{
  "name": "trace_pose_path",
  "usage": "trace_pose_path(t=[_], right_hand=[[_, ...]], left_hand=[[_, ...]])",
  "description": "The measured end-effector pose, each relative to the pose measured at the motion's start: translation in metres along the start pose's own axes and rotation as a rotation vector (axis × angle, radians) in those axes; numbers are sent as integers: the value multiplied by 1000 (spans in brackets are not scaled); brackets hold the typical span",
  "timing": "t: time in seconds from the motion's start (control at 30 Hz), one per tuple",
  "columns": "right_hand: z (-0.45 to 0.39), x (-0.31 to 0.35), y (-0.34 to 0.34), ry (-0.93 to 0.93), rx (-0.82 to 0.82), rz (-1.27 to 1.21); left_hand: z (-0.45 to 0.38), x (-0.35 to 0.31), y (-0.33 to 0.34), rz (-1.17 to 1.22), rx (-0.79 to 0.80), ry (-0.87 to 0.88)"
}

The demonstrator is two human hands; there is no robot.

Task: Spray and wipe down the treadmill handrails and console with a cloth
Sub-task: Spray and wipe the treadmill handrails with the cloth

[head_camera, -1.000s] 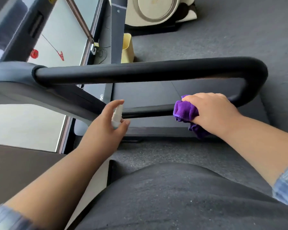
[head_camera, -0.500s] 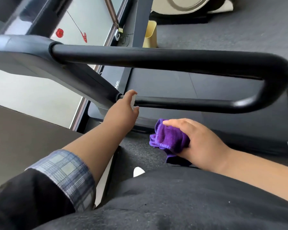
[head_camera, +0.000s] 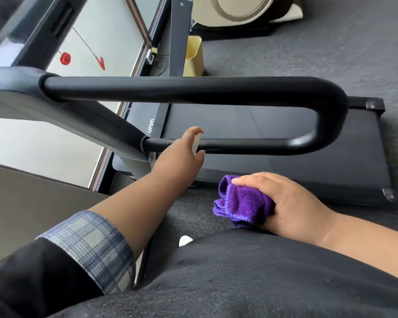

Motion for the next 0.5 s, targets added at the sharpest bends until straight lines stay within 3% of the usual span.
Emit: trace_pose_path(t=[0.13,0.5], right_hand=[[16,-9,-15,23,-43,-8],[44,-29,-33,34,-85,-10]], left_hand=[[1,-41,15,19,37,104],[-5,-88,29,91,-3,106]])
Point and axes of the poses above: each hand's wrist, its own z-axis away from the middle knuckle, its own y-axis out of the palm, x = y × z, the point moved 3 cm from there along -z, towards the middle knuckle, and after that the axes turned 13 degrees about y, right-handed, at the moved point
